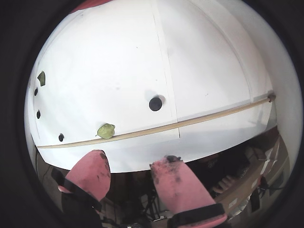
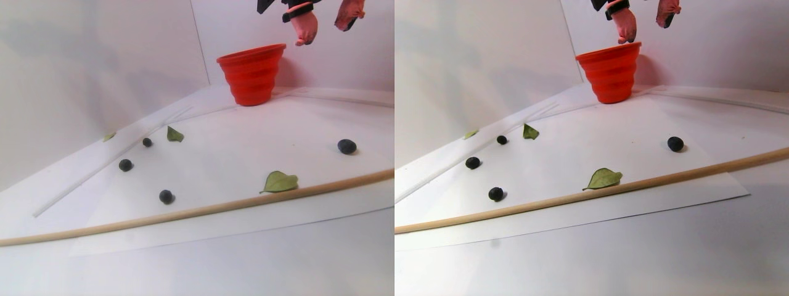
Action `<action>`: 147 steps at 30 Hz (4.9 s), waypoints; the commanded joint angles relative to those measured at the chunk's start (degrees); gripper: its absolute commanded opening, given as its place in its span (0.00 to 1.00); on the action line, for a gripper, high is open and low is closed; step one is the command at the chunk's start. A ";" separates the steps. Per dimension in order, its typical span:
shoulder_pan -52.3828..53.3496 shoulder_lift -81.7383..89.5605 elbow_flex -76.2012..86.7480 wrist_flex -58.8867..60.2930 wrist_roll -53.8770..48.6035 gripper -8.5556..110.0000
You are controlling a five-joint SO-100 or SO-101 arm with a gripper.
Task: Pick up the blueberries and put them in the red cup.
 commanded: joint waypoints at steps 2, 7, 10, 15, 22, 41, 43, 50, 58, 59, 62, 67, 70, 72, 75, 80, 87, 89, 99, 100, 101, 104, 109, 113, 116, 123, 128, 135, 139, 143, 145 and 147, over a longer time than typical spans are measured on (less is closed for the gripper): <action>2.11 -0.70 0.62 -1.41 -0.88 0.22; 2.72 -2.81 2.37 -3.69 -0.79 0.22; 2.99 -3.87 3.34 -5.19 -0.62 0.22; 3.60 -5.80 5.10 -8.26 -0.70 0.22; 4.31 -10.02 5.45 -12.22 -0.35 0.23; 6.33 -22.50 3.16 -22.32 0.18 0.24; 6.42 -23.29 2.90 -22.68 0.18 0.24; 7.38 -27.60 2.29 -26.81 0.00 0.24; 7.82 -32.52 0.44 -30.67 1.41 0.24; 7.82 -33.05 0.26 -30.85 1.76 0.24; 7.47 -34.19 -0.18 -31.73 2.81 0.25; 7.21 -36.39 -0.62 -33.40 3.87 0.25; 7.12 -37.00 -0.79 -33.84 3.96 0.25; 6.94 -37.62 -0.79 -34.45 4.04 0.25; 6.86 -38.50 -1.14 -34.98 4.39 0.24; 6.42 -39.99 -2.02 -35.86 5.54 0.24; 6.06 -42.10 -2.72 -37.27 6.94 0.24; 6.06 -42.54 -2.72 -37.44 7.21 0.24; 5.10 -43.59 -3.69 -38.32 8.96 0.24; 5.01 -43.68 -3.69 -38.32 9.23 0.24; 4.92 -43.68 -3.78 -38.32 9.49 0.24; 4.39 -43.77 -3.96 -38.41 10.37 0.24; 4.22 -44.38 -3.78 -38.76 10.99 0.24; 4.22 -45.26 -3.78 -39.73 11.34 0.24; 4.22 -45.62 -3.78 -39.99 11.43 0.24; 4.04 -46.41 -4.39 -40.43 12.04 0.23; 3.87 -46.93 -4.57 -41.04 12.66 0.22; 3.87 -47.90 -4.75 -42.10 12.74 0.21; 3.87 -47.99 -4.31 -42.28 12.74 0.20; 3.87 -47.99 -4.22 -42.63 12.74 0.19; 3.87 -47.99 -4.22 -42.71 12.74 0.18; 3.87 -47.90 -4.13 -42.71 12.74 0.18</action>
